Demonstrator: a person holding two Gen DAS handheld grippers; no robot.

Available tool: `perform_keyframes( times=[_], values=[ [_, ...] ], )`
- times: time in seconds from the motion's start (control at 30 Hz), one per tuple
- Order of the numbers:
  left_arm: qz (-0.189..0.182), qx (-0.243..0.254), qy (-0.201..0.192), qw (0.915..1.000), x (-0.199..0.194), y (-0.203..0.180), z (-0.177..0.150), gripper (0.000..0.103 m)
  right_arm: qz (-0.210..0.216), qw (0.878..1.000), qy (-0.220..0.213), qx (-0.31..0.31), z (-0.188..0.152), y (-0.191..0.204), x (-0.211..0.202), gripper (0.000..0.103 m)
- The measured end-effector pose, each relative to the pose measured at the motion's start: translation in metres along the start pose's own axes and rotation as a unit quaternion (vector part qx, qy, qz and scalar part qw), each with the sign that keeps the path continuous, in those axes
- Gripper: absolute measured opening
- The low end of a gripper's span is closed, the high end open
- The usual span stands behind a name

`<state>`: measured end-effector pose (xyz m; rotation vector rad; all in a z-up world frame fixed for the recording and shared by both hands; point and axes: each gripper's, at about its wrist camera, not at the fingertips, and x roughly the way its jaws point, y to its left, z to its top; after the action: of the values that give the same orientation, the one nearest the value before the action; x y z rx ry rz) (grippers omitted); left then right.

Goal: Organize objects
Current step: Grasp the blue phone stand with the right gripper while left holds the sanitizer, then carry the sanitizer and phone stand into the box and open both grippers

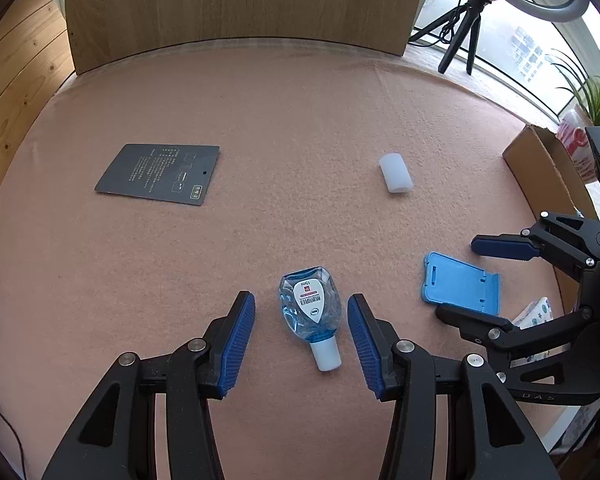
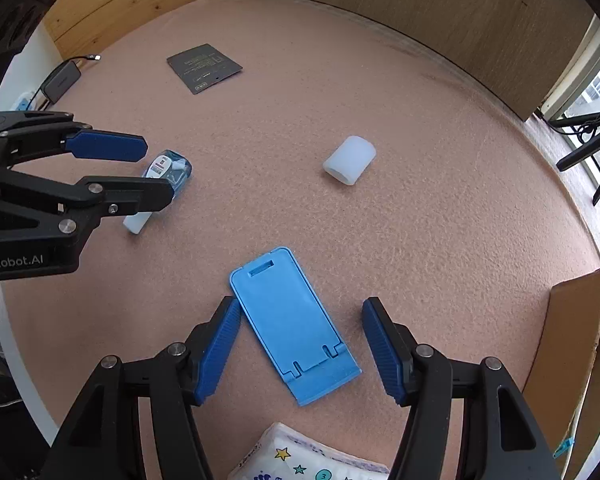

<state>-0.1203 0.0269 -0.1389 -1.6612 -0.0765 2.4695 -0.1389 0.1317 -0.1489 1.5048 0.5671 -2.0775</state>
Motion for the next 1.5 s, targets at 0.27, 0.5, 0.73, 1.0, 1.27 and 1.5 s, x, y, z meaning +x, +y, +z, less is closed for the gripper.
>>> perform_keyframes(
  times=[0.27,0.5,0.73,1.0,1.27,1.5],
  values=[
    [0.013,0.004,0.004,0.9999,0.005,-0.008,0.001,0.052,-0.001,0.997,-0.007,0.071,-0.001,-0.019,-0.001,0.043],
    [0.015,0.0,0.001,0.9999,-0.001,-0.007,-0.005,0.043,0.018,0.998,-0.002,0.056,-0.006,-0.022,-0.006,0.048],
    [0.007,-0.017,-0.001,0.9998,-0.006,-0.002,-0.005,0.035,0.014,0.999,0.007,0.048,-0.006,-0.025,-0.002,0.048],
    [-0.011,-0.048,-0.001,0.9988,-0.005,0.01,-0.005,0.035,0.004,0.997,-0.009,0.082,-0.005,-0.026,-0.003,0.034],
    [-0.029,-0.055,-0.011,0.998,-0.01,0.001,-0.002,0.035,0.014,0.979,-0.071,0.188,-0.025,-0.054,-0.027,0.034],
    [-0.046,-0.034,-0.031,0.9979,-0.025,-0.029,0.011,0.035,-0.005,0.96,-0.127,0.25,-0.052,-0.086,-0.073,0.034]
  ],
)
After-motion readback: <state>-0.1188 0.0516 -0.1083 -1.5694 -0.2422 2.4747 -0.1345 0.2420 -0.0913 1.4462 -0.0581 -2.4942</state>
